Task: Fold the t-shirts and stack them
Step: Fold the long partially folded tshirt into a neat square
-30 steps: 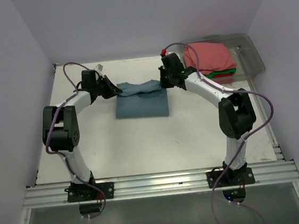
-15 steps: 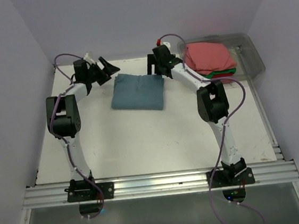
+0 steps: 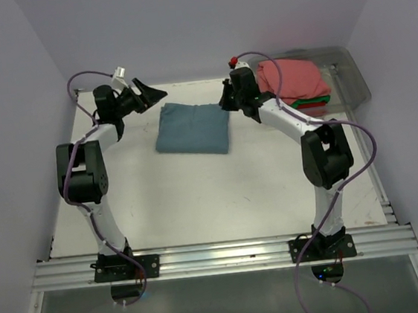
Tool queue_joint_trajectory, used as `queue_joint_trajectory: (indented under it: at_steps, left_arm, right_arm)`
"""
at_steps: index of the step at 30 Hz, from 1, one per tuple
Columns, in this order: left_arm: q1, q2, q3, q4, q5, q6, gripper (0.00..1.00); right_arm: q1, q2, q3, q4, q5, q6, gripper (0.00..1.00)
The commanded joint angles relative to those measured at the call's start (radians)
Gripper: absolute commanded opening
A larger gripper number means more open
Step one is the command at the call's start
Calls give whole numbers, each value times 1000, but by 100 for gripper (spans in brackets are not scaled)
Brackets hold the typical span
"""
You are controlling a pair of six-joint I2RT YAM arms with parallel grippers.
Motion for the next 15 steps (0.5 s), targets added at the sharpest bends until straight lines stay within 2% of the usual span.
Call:
queue_joint_trajectory:
  at_steps: [1,3,4,6,9,12,15]
  left_arm:
    - [-33,51,-44,205,166,-95,76]
    - [-53,90,-84,262,229,-160,57]
    - [-59,102,-100,325,243,-176,52]
    - [-71,136,-124,333,255,-200,41]
    - [-81,168,-190,443,263,-252,36]
    - [-88,205,-229,540,274,-281,37]
    - [-94,260,-235,539,269,-269,37]
  right_arm:
    - [-18,40,-3,94,-348,174,0]
    - [-18,76,-3,160,-492,231,0]
    - [-15,116,-20,196,-536,301,0]
    - [-9,155,-32,263,-577,346,0]
    - [-4,216,-55,299,-617,393,0]
    - [-3,264,-83,327,-643,425,0]
    - [-1,305,-100,341,-645,426,0]
